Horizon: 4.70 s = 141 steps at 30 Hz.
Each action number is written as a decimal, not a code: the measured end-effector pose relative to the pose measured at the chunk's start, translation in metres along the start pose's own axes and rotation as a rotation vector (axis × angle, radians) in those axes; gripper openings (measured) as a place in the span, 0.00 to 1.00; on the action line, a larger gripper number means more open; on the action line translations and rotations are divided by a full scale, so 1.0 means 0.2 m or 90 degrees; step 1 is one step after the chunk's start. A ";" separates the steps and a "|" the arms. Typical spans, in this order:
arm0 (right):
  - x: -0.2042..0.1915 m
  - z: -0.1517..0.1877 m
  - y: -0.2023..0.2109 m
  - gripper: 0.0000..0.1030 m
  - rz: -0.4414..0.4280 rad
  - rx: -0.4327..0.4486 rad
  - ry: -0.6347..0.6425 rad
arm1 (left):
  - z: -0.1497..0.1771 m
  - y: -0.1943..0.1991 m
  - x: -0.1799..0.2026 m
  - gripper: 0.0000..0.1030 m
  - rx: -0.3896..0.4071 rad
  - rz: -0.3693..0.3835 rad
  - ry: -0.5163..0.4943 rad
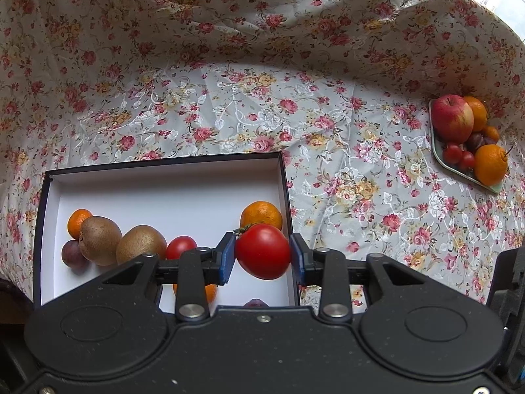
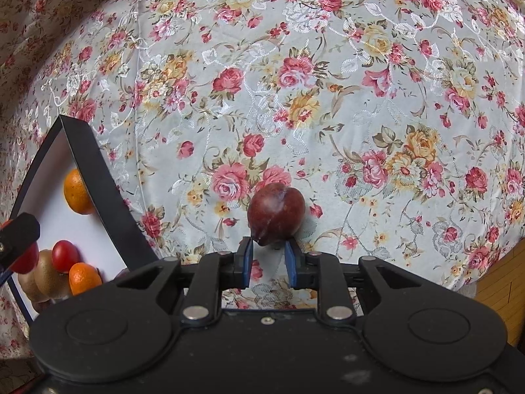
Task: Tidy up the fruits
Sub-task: 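Carry the tomato over the box with the left tool while the right tool grasps the plum, then hold the tomato over the box with the left tool while the right tool lifts the plum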
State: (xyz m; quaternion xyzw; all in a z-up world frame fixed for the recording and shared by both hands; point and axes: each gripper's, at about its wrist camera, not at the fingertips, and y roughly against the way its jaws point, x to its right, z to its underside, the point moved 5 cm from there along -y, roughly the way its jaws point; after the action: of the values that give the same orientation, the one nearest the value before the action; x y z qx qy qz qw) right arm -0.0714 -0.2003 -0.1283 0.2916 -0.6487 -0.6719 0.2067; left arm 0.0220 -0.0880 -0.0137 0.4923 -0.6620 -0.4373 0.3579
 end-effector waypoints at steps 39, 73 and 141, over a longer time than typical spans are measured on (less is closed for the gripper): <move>-0.09 -0.05 -0.05 0.31 0.044 0.065 0.004 | 0.00 -0.03 -0.16 0.43 -0.022 0.007 0.023; 0.02 -0.11 0.20 0.21 -0.065 0.124 -0.072 | -0.01 -0.05 -0.16 0.43 -0.032 0.007 0.040; -0.01 -0.40 -0.02 0.36 0.052 0.114 -0.061 | -0.15 -0.18 -0.08 0.43 -0.047 0.000 0.000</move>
State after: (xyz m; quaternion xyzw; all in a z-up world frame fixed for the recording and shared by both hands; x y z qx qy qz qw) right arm -0.0162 -0.2584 -0.1319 0.2498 -0.7266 -0.6153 0.1761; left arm 0.0653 -0.0833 -0.0380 0.4788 -0.6452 -0.4614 0.3763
